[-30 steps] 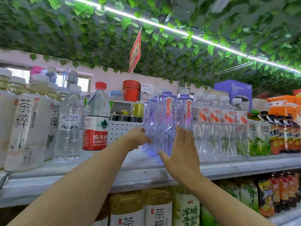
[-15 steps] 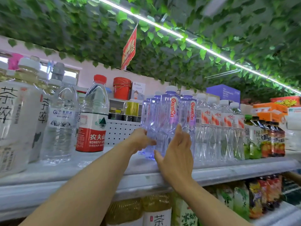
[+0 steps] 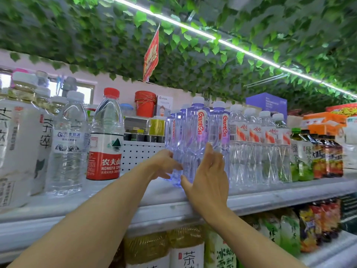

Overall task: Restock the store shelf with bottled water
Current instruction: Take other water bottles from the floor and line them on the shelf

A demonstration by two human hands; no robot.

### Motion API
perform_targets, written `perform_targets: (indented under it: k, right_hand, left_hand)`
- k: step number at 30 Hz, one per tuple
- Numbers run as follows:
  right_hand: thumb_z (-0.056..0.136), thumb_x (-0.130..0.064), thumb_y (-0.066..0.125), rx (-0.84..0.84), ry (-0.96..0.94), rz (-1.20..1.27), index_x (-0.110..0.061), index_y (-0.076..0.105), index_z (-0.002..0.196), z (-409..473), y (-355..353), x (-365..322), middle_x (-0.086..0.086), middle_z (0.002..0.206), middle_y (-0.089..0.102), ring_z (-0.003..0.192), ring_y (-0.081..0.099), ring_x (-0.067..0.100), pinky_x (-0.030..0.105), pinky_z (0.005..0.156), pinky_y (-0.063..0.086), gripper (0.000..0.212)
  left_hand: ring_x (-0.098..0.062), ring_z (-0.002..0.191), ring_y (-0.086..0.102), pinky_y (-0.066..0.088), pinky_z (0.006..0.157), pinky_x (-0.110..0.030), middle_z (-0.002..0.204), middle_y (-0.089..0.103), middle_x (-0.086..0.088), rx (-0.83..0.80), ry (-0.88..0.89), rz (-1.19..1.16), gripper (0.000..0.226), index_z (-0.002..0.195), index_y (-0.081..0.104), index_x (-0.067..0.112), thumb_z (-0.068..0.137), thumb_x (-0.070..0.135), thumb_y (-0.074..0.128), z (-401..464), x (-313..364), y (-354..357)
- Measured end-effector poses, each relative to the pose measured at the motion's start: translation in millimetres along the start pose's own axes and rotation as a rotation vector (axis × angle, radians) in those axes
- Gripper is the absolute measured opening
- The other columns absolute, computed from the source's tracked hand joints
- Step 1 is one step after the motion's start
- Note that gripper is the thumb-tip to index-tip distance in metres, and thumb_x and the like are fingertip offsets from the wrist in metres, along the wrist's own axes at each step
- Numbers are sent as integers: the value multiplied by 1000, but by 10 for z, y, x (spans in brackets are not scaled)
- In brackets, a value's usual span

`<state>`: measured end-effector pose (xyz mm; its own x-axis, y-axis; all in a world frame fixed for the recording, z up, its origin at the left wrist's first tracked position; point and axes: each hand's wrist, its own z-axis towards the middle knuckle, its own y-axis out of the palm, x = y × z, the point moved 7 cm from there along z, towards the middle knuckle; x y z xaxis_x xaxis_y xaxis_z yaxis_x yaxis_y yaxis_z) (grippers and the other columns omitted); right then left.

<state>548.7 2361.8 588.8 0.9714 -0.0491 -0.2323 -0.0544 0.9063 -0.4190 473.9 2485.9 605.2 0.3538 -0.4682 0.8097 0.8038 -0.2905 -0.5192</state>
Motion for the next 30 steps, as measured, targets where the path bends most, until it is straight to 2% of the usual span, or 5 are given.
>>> perform_targets:
  k: [3, 7, 14, 25, 30]
  right_hand:
    - [84, -51, 59, -33, 4, -2, -19, -16, 141, -3, 10, 15, 10, 145, 16, 132, 26, 27, 33, 99, 35, 99]
    - [81, -49, 64, 16, -7, 33, -22, -14, 139, -19, 6, 6, 10, 143, 23, 127, 33, 27, 34, 95, 39, 101]
    - [81, -49, 64, 30, -29, 49, -23, -15, 139, -20, 60, 34, 11, 141, 23, 126, 34, 27, 34, 95, 40, 101]
    - [80, -48, 65, 43, -36, 55, -23, -11, 138, -21, 48, 22, 8, 137, 26, 121, 37, 24, 32, 92, 42, 99]
    - [78, -46, 67, 53, -28, 35, -23, -8, 139, -17, 60, 31, 10, 136, 29, 120, 39, 26, 35, 89, 44, 100]
  left_hand:
    - [-20, 102, 57, 53, 82, -33, 116, 59, -10, 34, -65, 112, 29, 117, 57, 5, 89, -1, 54, 50, -3, -130]
    - [-27, 112, 55, 49, 92, -41, 132, 53, -16, 158, -149, 149, 31, 121, 49, -2, 91, -2, 52, 228, -58, -335]
    - [-27, 128, 45, 43, 100, -45, 144, 42, -10, 44, -232, 85, 54, 139, 36, 10, 90, 9, 59, 480, -215, -262]
    - [-24, 93, 61, 50, 83, -36, 117, 61, -11, -50, -144, -24, 29, 111, 54, 13, 88, -4, 56, 504, -252, -150]
    - [-29, 106, 60, 50, 89, -38, 122, 59, -13, -63, -146, -22, 30, 112, 53, 13, 88, -5, 57, 468, -235, -137]
